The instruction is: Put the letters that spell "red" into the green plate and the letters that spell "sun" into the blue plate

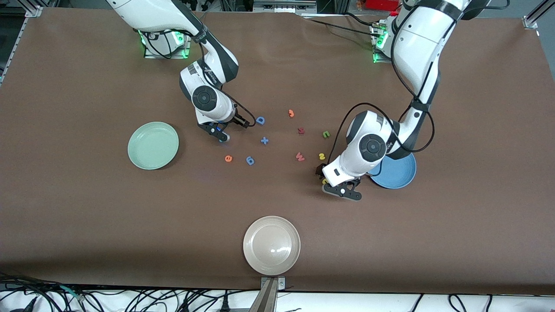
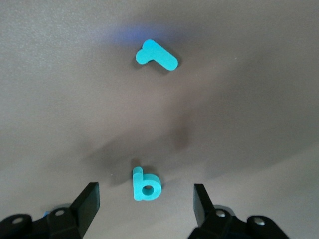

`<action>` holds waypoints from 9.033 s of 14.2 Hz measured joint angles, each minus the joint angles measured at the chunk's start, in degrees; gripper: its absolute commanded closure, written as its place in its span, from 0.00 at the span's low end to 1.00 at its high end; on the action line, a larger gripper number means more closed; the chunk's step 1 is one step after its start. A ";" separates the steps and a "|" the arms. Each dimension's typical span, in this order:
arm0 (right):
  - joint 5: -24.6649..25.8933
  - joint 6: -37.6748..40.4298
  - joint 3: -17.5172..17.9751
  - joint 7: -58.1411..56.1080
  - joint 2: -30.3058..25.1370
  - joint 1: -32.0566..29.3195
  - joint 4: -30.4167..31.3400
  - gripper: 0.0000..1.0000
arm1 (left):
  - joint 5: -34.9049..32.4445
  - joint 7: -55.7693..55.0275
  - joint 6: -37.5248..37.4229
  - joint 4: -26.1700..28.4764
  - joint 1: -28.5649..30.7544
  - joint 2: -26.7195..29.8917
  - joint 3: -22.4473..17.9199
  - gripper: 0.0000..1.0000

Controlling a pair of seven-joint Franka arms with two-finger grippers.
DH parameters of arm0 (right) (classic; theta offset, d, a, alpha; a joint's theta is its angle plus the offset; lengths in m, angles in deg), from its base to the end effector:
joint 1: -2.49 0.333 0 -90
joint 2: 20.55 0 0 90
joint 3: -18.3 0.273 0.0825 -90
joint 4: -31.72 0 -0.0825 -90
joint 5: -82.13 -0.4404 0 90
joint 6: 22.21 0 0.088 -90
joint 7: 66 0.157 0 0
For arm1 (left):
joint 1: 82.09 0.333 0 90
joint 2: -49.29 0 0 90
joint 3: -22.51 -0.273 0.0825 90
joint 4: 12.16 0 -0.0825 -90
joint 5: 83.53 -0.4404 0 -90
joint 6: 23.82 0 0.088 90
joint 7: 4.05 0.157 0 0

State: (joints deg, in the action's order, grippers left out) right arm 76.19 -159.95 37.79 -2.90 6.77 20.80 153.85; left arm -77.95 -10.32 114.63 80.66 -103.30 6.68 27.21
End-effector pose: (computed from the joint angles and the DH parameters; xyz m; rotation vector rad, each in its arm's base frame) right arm 0.4219 0.3639 0.0460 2.9929 -0.8386 -0.4465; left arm 0.6377 -0.3130 0.0720 2.9867 -0.3730 0.0270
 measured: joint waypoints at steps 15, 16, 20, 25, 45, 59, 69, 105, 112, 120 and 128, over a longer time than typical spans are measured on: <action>-0.01 -0.43 0.03 0.01 0.69 0.01 -0.42 1.00 | 0.00 0.00 2.83 0.09 -2.11 -2.45 -0.19 0.60; 0.00 -0.44 0.04 0.01 0.61 0.01 -0.57 1.00 | 0.00 0.00 2.83 0.07 -2.16 -2.44 -0.16 0.61; 0.00 -0.49 0.04 0.01 0.77 0.01 -0.84 1.00 | 0.00 0.00 2.82 0.05 -2.17 -2.40 -0.12 0.73; 0.00 -0.49 0.04 0.01 0.77 0.01 -1.00 0.79 | -0.01 0.00 2.60 0.01 -2.16 -2.24 -0.15 0.84; 0.01 -0.15 0.14 0.01 1.58 0.03 -0.82 1.00 | -7.06 3.36 -20.91 6.54 8.12 9.74 -4.71 0.80; 0.05 28.31 -25.64 -37.97 -12.02 -0.60 -5.33 1.00 | -7.12 -11.98 -18.50 7.59 3.53 9.76 4.40 0.00; 0.05 9.43 -34.26 -57.88 -6.44 -0.77 3.92 0.94 | -7.13 -30.02 -7.22 4.14 -2.55 1.76 4.41 0.01; 0.02 -0.14 -20.19 -25.80 6.54 10.56 -15.95 0.03 | -7.72 -2.20 -22.84 5.84 15.38 7.59 3.40 0.43; 0.02 -3.82 -20.17 -23.15 8.52 11.22 -16.02 0.04 | -7.72 -0.38 -22.84 7.54 16.30 7.54 4.23 0.00; 0.02 -4.99 -20.26 -20.54 9.78 13.23 -16.12 0.26 | -7.72 -18.64 -23.92 8.08 15.39 7.62 16.84 0.00; 0.05 -4.81 -20.52 -20.56 9.43 13.23 -16.94 0.96 | -7.72 -36.16 -12.96 16.57 12.83 7.02 18.67 0.02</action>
State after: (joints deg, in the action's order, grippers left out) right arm 76.24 -164.76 17.27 -23.46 16.21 34.03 136.91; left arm -85.67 -46.48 101.67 97.22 -90.47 13.69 45.87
